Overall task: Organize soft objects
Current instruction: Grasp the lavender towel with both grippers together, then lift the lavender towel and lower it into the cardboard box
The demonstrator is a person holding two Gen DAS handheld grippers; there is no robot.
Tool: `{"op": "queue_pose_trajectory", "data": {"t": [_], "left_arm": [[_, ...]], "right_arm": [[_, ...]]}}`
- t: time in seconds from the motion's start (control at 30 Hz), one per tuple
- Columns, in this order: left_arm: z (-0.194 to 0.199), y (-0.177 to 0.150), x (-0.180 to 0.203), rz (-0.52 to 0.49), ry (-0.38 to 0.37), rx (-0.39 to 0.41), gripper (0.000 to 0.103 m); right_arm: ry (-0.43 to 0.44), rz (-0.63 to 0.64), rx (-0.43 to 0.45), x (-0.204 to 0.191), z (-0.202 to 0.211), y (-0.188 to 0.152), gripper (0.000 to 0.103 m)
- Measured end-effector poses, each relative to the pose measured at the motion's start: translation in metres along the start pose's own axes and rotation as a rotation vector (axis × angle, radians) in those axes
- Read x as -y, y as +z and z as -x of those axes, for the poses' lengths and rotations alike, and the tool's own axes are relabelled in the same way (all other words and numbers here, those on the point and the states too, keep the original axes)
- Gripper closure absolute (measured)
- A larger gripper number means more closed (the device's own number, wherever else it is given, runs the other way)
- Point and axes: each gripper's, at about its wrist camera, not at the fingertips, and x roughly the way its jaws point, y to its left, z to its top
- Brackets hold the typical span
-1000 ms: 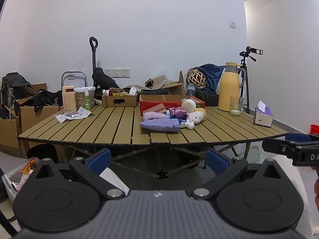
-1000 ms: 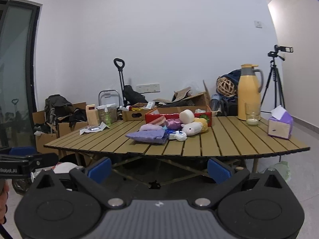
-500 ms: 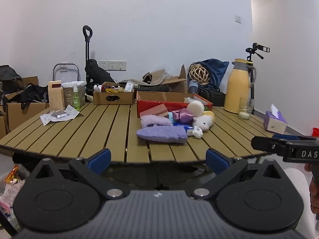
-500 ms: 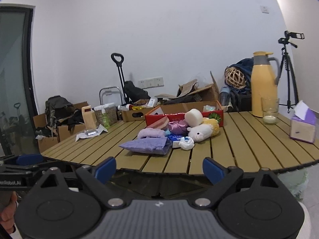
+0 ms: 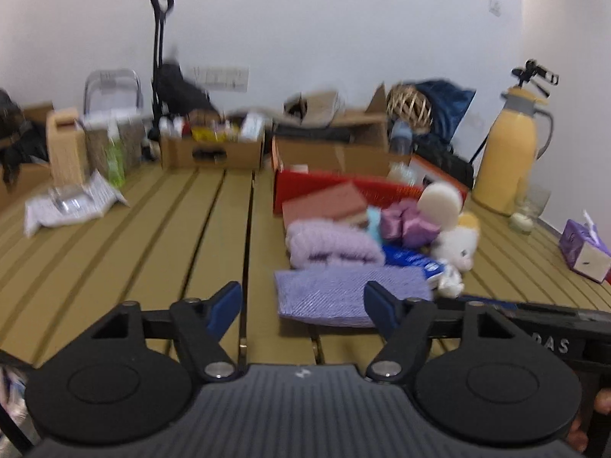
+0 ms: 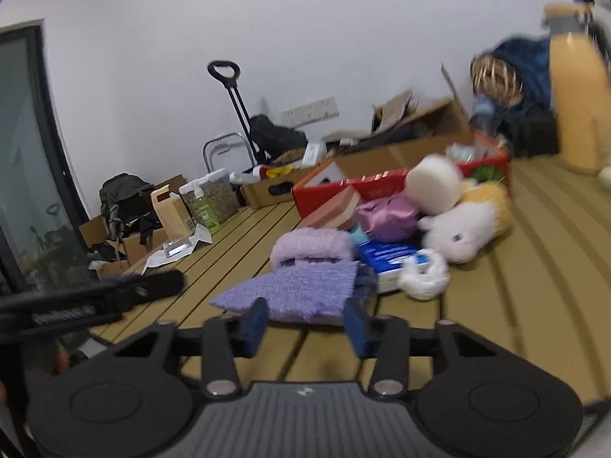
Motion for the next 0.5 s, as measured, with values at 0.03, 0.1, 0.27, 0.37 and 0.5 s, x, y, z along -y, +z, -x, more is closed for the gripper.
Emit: {"op": "queue_pose_trajectory", "data": {"t": [0.03,0.1,0.27,0.37,0.5], "left_arm": [[-0.012,0.0,-0.003,0.013,0.003,-0.03,0.032],[-0.029,-0.002,-0.008,0.039,-0.006,-0.067,0.032],[-0.059,-0.004,-0.023,0.106,-0.106,-0.135,0.09],[-0.063,-0.005,-0.024,0.113,-0.133,-0.138,0.094],[-0.058,-0.005,-0.018,0.093,-0.146,-0.116,0.095]], "right_arm": [[-0.011,-0.004,-0.002,0.001,-0.011,0.001,0.065],[-0.045,-0.014,-0.011,0.005,-0.03,0.002,0.065],[-0.038,-0.072,-0.045,0.022,-0.064,0.002,0.065],[0.003,-0.087,-0.031,0.026,-0.071,0.003,0.082],[0.016,-0.047,-0.027,0.023,-0.077,0.005,0.095]]}}
